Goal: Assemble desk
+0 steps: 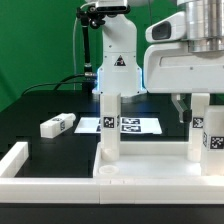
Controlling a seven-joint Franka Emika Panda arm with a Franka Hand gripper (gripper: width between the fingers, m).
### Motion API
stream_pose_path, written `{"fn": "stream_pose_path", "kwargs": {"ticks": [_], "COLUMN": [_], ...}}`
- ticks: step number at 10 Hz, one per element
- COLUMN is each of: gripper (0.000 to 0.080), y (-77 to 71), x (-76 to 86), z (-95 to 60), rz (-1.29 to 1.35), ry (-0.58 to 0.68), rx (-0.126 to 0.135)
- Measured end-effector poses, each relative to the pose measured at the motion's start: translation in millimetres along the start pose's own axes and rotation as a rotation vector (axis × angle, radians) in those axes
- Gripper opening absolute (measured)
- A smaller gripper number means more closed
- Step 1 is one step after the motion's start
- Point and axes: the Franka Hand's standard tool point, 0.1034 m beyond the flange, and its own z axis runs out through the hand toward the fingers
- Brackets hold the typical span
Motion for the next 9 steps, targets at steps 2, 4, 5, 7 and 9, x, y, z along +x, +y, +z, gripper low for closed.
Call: {"fn": "stream_pose_path", "kwargs": {"ticks": [2, 4, 5, 7, 9], "gripper": [0.0649, 0.0649, 0.0512, 0.0373, 0.0289], "y": [-1.4, -1.2, -1.1, -1.0, 0.6], "x": [-1.8, -1.8, -1.7, -1.8, -1.2], "z": [1.3, 1.6, 1.6, 1.6, 1.7], "rz": [-0.11, -0.094, -0.07, -0.047, 0.122], "ry": [-0.002, -0.002, -0.002, -0.002, -0.002], "rx": [-0.003, -0.003, -0.003, -0.002, -0.003]}}
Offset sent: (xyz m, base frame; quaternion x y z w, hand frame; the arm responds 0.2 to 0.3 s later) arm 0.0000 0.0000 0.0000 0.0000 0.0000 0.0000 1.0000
